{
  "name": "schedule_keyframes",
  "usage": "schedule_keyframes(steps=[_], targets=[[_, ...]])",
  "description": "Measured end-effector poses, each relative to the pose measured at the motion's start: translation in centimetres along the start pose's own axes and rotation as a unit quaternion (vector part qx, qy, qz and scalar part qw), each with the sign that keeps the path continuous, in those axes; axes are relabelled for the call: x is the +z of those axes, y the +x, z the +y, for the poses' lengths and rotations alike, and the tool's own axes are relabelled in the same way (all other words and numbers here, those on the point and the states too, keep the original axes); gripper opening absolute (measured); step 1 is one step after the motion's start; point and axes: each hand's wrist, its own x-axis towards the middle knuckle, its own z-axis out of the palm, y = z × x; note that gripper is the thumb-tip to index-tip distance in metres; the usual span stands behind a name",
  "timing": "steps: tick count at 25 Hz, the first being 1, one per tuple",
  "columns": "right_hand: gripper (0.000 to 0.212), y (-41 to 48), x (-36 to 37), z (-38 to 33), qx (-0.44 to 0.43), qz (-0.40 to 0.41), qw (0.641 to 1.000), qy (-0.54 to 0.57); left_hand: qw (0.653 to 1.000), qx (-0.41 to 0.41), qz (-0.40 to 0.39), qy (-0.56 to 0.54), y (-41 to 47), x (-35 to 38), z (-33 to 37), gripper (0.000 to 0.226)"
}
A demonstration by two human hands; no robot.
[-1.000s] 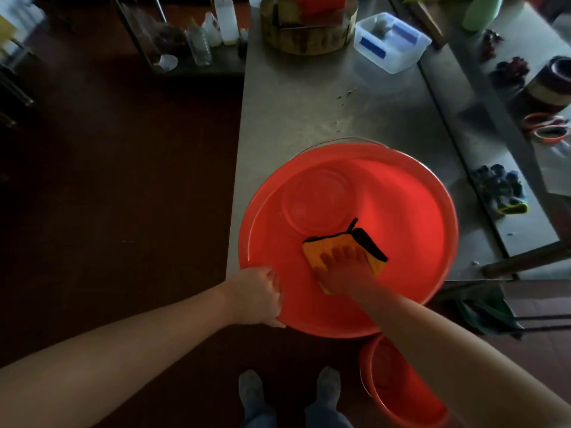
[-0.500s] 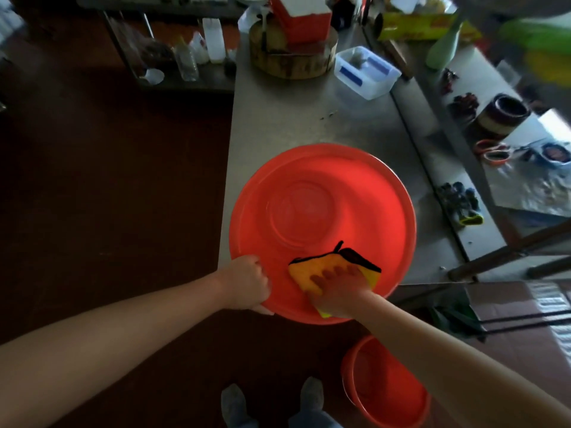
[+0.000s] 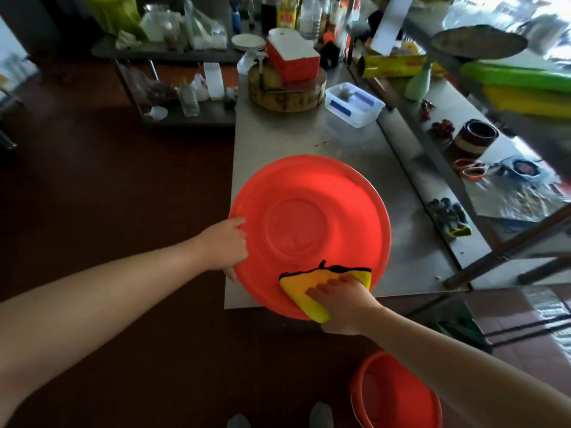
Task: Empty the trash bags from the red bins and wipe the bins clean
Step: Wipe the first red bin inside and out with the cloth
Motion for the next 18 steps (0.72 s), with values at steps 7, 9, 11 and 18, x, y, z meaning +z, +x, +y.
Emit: schedule_keyframes(steps=[7,9,11,18], targets=[[0.077,-0.2,0.9,-1.0,0.026,0.03,0.999,0.001,0.979,-0.065,0.038,-0.191,2.4,-1.4,11.6,0.065],[0.079,-0.3,0.9,-0.7,0.041,0.022,0.999,0.021,0.971,-0.087,0.063,-0.215,3.4,-1.7,13.5,0.059],[0.081,-0.8,0.8,0.3,0.049,0.006,0.999,0.009,0.974,-0.078,0.092,-0.194,3.3,-1.1,13.4,0.05],[0.076,-1.5,-0.2,2.2,0.015,0.014,0.997,-0.078,0.991,-0.076,0.075,-0.077,1.2,-0.1,6.0,0.021]])
